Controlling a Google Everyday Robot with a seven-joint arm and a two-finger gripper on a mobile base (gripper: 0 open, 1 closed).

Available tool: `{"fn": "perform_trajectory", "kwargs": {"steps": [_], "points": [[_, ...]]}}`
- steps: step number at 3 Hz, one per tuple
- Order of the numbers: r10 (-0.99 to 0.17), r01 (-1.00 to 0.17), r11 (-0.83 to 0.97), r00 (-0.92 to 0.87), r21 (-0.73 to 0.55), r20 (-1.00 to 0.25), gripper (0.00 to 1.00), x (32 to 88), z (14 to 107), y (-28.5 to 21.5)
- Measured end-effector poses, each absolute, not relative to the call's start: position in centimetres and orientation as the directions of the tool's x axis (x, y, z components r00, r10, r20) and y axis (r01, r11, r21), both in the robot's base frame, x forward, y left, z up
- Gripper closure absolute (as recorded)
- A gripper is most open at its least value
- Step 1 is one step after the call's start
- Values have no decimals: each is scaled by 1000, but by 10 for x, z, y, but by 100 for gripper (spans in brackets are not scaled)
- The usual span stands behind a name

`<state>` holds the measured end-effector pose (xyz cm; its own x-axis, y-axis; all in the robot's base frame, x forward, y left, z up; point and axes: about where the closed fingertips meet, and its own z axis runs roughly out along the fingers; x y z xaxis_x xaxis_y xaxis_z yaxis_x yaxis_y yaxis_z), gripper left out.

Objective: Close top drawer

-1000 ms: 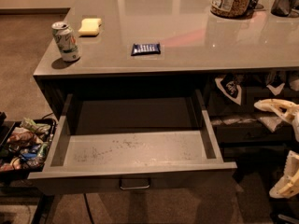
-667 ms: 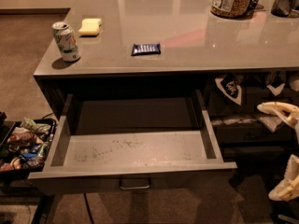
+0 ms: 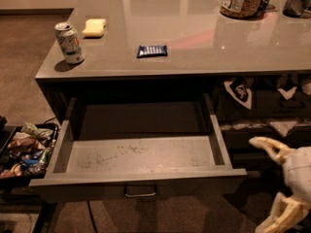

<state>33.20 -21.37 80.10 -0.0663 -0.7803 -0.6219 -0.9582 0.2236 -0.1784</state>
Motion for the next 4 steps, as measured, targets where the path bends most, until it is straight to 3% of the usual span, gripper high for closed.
{"fn": "perform_trajectory", "kwargs": {"steps": [3, 4], "points": [[-759, -991, 116, -49, -62, -649, 0, 314, 729, -170], [-759, -991, 116, -49, -62, -649, 19, 314, 729, -170]]}}
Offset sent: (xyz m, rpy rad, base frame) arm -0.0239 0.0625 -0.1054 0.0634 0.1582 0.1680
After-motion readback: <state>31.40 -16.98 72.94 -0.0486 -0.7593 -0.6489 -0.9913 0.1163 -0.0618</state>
